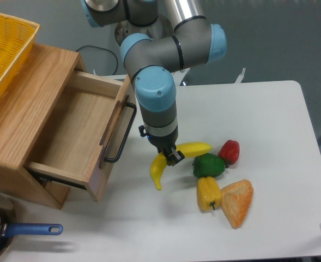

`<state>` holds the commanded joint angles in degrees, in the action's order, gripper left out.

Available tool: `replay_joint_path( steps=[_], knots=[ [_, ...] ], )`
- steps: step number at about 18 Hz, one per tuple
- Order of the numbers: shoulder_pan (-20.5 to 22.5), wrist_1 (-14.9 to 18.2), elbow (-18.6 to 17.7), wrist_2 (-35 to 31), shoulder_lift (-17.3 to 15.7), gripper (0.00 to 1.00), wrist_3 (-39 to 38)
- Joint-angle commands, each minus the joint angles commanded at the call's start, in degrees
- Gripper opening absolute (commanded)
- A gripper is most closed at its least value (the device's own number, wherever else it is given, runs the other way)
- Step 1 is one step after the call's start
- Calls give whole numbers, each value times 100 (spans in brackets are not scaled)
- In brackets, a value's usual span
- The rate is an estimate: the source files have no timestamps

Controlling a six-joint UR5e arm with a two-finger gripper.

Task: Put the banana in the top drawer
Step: 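Lower the gripper onto the yellow banana and close on it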

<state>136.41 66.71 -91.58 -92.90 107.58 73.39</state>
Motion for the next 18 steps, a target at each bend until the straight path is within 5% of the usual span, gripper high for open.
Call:
replay_joint_path(
  steps=[18],
  knots=[
    [61,316,325,-9,-9,36,-747]
  ],
)
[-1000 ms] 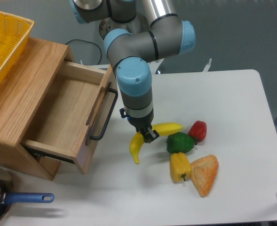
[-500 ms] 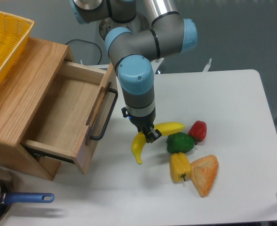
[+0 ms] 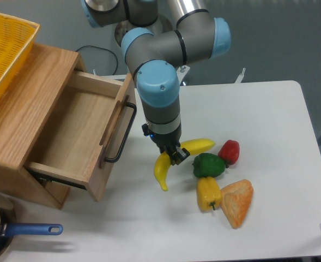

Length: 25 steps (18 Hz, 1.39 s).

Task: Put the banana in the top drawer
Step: 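Lower the gripper onto the yellow banana and close on it, then lift the banana and carry it toward the open wooden drawer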

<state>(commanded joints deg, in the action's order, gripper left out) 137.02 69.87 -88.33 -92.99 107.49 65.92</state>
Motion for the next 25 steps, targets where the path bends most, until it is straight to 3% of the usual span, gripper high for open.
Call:
replay_joint_path(
  steps=[5,16,25],
  knots=[
    [185,316,61,44,-220,36,-666],
    [194,589,220,1054,-597,36,-1932],
    [211,1195,360,1494,-958,37,-2233]
  ],
)
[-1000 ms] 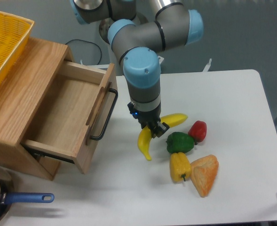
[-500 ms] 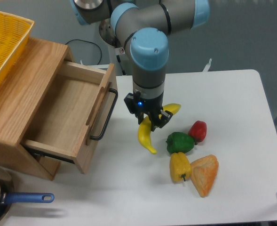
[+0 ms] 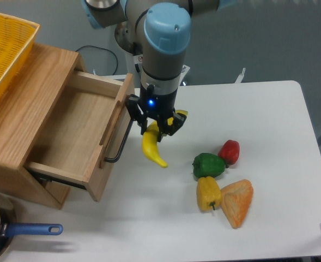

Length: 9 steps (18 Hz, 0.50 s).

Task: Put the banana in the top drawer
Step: 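Lift the banana and carry it toward the open wooden drawer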

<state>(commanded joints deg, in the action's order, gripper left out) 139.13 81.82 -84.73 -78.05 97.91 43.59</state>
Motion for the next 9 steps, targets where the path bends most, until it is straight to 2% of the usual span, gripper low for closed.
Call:
replay_joint_path(
  steps=[6,9],
  knots=[
    [-18,580,264,35,-211,37,0],
    [-9,704,264,184,-378,37,0]
  ],
)
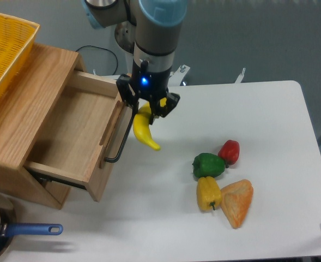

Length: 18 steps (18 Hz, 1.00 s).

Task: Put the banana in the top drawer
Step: 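Lift the banana and carry it toward the open wooden drawer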

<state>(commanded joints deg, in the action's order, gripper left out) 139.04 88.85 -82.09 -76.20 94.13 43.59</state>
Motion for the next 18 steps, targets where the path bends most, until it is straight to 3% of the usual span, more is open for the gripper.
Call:
replay_joint_path(
  steps=[7,18],
  knots=[
    [-166,123,0,308,-220,37,-413],
    [-588,123,-44,475,-290,37,-1081]
  ],
)
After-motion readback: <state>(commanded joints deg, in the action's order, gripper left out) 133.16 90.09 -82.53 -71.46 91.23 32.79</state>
